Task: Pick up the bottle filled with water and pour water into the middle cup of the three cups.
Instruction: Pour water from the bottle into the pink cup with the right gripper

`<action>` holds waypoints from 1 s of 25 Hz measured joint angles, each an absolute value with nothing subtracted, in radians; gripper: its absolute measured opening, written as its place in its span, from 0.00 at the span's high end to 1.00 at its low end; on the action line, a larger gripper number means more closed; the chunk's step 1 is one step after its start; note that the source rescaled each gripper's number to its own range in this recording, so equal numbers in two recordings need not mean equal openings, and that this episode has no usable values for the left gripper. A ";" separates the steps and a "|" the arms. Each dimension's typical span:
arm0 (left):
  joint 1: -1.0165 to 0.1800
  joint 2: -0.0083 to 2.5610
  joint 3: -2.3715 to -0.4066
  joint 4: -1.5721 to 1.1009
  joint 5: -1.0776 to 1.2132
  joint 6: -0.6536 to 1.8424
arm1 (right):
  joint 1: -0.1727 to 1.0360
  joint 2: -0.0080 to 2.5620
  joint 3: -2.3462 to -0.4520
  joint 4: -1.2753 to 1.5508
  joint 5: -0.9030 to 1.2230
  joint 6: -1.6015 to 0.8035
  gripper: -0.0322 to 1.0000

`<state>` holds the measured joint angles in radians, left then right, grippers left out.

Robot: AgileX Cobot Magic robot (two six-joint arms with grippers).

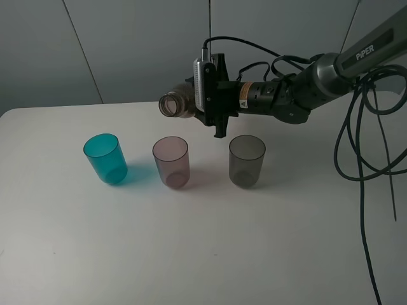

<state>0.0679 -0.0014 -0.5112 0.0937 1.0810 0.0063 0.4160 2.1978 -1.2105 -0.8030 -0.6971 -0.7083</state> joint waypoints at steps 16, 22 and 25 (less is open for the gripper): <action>0.068 -0.001 -0.511 0.094 1.081 0.006 | 0.418 2.198 -1.211 -0.615 -0.692 -0.999 0.95; 0.068 -0.001 -0.511 0.094 1.081 0.006 | 0.418 2.198 -1.211 -0.611 -0.692 -1.037 0.95; 0.068 -0.001 -0.511 0.094 1.081 0.006 | 0.418 2.198 -1.211 -0.611 -0.692 -1.061 0.95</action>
